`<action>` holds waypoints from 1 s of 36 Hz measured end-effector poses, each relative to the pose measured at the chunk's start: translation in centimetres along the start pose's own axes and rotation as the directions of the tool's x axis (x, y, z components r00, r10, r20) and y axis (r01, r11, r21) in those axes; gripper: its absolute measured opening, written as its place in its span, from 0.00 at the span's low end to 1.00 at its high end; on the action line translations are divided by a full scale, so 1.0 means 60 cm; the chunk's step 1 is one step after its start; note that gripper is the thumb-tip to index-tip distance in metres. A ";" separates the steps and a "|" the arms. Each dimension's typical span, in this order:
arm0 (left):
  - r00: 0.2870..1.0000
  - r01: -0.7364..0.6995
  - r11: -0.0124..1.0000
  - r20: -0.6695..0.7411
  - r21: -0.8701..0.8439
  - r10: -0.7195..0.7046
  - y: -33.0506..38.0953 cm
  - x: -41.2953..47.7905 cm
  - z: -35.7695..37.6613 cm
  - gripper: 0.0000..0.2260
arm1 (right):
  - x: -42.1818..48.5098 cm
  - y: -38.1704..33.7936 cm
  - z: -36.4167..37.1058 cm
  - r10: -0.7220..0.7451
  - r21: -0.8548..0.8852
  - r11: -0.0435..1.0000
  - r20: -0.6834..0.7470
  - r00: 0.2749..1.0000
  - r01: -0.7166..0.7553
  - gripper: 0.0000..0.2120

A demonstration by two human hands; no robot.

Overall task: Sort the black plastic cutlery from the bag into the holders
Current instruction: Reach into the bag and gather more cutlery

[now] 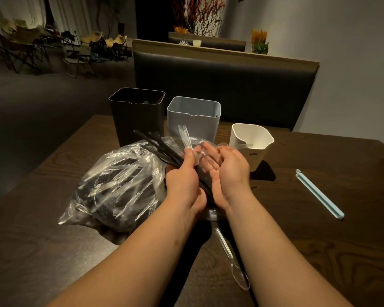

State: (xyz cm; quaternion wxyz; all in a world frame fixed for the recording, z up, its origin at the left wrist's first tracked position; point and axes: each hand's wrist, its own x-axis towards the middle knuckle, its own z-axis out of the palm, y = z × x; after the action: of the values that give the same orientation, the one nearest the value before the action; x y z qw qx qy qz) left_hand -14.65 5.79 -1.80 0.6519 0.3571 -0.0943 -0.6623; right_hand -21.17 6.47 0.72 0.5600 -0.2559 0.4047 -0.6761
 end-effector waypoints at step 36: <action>0.974 0.094 0.996 0.205 0.014 -0.095 0.005 0.003 -0.008 0.11 | 0.079 -0.169 -0.112 -0.495 -0.827 0.476 0.029 0.868 0.299 0.05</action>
State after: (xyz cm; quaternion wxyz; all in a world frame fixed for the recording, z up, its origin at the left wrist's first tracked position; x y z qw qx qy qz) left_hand -14.10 5.72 -2.04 0.6059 0.2922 -0.1453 -0.7255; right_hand -33.26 4.10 5.02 0.1595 -0.4948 0.6537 -0.5499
